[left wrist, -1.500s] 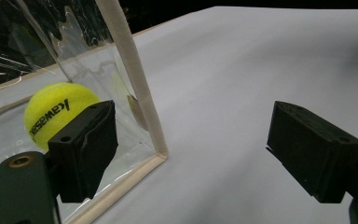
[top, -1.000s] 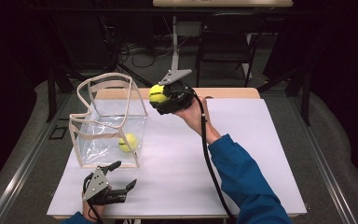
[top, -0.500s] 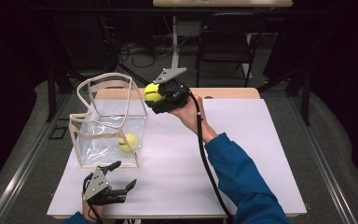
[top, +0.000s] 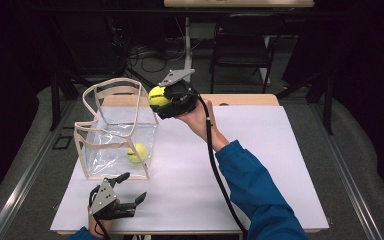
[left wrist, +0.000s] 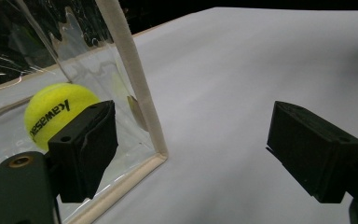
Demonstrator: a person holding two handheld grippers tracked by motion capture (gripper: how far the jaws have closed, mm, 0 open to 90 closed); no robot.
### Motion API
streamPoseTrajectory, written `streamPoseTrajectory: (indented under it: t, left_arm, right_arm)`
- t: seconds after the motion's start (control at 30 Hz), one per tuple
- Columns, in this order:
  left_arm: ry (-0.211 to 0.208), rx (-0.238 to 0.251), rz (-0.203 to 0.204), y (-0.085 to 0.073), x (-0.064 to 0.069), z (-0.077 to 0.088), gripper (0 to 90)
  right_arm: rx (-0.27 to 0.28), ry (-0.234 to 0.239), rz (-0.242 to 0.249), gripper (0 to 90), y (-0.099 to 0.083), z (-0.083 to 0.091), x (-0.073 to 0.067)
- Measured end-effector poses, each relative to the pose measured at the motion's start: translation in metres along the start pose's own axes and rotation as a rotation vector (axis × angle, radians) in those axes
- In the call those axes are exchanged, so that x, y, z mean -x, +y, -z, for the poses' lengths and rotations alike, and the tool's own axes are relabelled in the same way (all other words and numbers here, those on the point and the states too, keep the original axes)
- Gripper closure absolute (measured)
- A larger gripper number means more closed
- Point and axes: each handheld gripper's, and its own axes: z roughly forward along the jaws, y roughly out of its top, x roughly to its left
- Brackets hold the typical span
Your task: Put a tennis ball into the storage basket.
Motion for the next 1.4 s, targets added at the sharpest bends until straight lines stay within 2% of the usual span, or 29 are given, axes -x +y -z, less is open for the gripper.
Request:
streamPoseTrajectory:
  t: [1.4]
  left_arm:
    - [0.001, 0.002, 0.001, 0.0, 0.0, 0.001, 16.1]
  right_arm:
    - [0.028, 0.026, 0.029, 26.5, 0.03, -0.007, -0.01]
